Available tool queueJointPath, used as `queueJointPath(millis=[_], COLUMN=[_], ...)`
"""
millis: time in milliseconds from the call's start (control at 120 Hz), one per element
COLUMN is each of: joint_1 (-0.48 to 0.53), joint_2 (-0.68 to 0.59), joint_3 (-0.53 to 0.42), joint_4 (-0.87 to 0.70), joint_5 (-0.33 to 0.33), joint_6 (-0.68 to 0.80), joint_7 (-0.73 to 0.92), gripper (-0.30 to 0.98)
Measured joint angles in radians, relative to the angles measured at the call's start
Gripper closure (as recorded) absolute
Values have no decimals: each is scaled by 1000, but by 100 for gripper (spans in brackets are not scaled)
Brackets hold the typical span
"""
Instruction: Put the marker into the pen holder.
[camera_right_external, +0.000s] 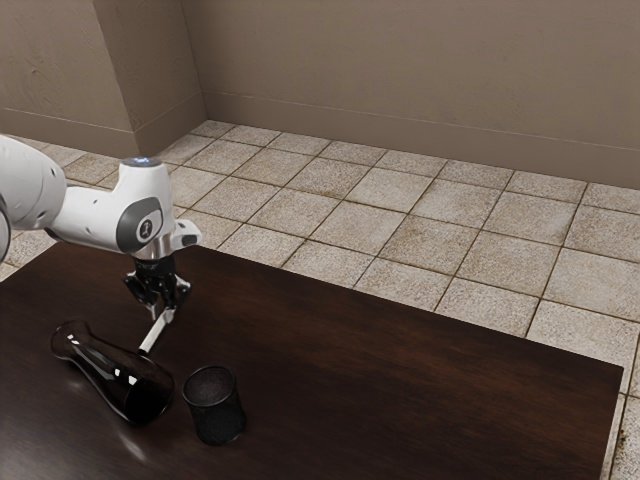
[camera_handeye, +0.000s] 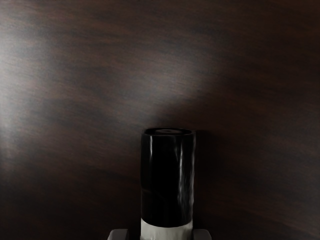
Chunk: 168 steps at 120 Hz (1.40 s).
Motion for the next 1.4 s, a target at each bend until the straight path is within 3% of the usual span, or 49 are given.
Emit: queueJointPath(millis=[158,350,442,575,700,908,1017,1208,1400], joint_1=[0,-1,-7,-47,-102,-216,-172,-163,-162], joint_2=[4,-2,-39,-155,-302,-536,-654,-714,-762], joint_3=[4,6,-1,-74,-145,-234,-268,-346,-362], joint_4=[-1,-2,-1,-16,-135,-354,-450,-507,-567], joint_5=[-1,9,45,133,223,264,269,278,401], joint_6=[12,26,30,40,51,68,71,84,171], joint_7=[14,15,12,-4,-64,-223,-310,-457,-577], gripper=[72,78,79,79,79,79,79,79,79])
